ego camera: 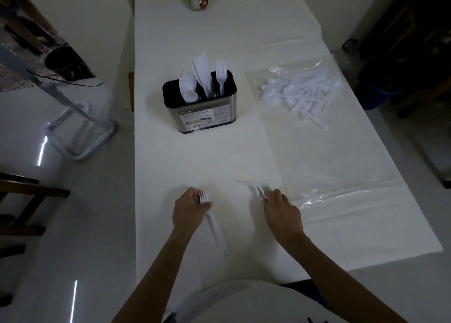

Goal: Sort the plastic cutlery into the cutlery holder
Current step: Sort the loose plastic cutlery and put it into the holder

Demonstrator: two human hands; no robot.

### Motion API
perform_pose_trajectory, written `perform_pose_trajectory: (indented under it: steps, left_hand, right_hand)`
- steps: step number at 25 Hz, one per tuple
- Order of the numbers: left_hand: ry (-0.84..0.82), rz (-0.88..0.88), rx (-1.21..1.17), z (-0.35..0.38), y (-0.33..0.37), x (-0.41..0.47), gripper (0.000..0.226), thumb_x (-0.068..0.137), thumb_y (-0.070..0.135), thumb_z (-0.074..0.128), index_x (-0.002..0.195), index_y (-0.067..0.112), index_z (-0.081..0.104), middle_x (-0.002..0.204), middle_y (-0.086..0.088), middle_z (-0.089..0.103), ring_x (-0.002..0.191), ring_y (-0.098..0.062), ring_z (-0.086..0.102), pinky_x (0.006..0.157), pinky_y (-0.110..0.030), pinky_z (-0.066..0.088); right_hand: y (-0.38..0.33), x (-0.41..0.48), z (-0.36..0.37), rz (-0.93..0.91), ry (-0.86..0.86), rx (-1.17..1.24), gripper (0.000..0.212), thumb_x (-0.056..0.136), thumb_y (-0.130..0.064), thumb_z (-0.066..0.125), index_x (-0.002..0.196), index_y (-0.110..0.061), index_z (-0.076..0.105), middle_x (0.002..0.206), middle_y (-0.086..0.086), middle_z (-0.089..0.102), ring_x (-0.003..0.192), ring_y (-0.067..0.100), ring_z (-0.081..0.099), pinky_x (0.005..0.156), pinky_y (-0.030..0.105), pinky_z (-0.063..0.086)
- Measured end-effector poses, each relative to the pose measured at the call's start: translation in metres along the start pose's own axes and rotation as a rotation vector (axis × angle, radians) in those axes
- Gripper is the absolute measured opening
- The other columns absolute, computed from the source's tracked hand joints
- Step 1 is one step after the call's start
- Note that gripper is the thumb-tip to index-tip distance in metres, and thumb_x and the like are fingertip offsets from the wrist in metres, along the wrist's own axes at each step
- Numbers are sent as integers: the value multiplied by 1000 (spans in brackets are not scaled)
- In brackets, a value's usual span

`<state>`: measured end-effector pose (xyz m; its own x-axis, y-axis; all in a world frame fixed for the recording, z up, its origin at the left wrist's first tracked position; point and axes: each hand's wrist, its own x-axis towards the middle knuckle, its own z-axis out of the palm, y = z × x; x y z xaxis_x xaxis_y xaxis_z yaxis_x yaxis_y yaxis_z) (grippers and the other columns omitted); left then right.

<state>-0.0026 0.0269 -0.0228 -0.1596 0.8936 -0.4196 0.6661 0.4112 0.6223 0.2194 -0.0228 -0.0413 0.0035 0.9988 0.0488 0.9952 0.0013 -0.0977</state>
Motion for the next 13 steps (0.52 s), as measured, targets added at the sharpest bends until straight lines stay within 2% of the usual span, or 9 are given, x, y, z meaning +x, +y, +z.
perform_pose_trajectory:
  steps: [2, 4, 6, 7, 9, 11, 13]
  left_hand:
    - [-57, -23, -143, -2, 6, 0, 20, 75, 10, 76, 91, 8, 63, 89, -14, 69, 57, -12, 63, 52, -22, 53]
    - [-127, -62, -361, -3, 18, -3, 19, 76, 4, 74, 92, 4, 64, 86, -16, 69, 49, -5, 63, 47, -18, 53]
    - [-206, -65, -546, -4, 32, -8, 22, 78, 0, 72, 99, 1, 65, 85, -14, 68, 55, -5, 65, 51, -19, 54]
    - [-242, -50, -602, -5, 40, -11, 25, 78, 0, 71, 102, 2, 65, 86, -12, 69, 61, -6, 66, 53, -20, 54]
    - [-297, -13, -665, -5, 52, -13, 29, 80, 1, 70, 108, 6, 65, 91, -9, 70, 71, -11, 68, 58, -21, 54]
    - [-329, 37, -684, -3, 59, -13, 27, 82, 2, 68, 109, 4, 66, 93, -10, 69, 74, -12, 68, 60, -21, 54]
    - [-331, 71, -669, -1, 62, -13, 22, 82, 2, 68, 104, 0, 68, 92, -14, 69, 73, -12, 68, 61, -21, 54]
  right_hand:
    - [1, 4, -3, -3, -8, -5, 17, 80, -14, 66, 79, -6, 52, 59, 7, 53, 45, 20, 56, 30, 21, 33]
    - [1, 8, -6, 25, -83, 74, 12, 81, -11, 67, 80, -4, 57, 60, 9, 58, 49, 24, 59, 38, 29, 42]
    - [-1, 12, -12, 112, -206, 318, 14, 96, -15, 46, 92, -4, 52, 70, 12, 63, 61, 29, 63, 56, 37, 49]
    - [-4, 11, -16, 146, -298, 482, 17, 100, -18, 36, 94, -7, 47, 72, 12, 64, 63, 28, 63, 60, 38, 50]
    - [-12, 9, -29, 170, -431, 763, 18, 102, -22, 31, 90, -13, 41, 67, 5, 62, 55, 15, 61, 53, 27, 50]
    - [-23, 5, -40, 174, -467, 902, 18, 102, -23, 32, 88, -14, 39, 62, 0, 57, 44, 3, 53, 44, 15, 42]
    - [-32, 1, -47, 221, -477, 1038, 18, 102, -23, 33, 89, -13, 40, 63, 4, 58, 40, 4, 51, 42, 17, 40]
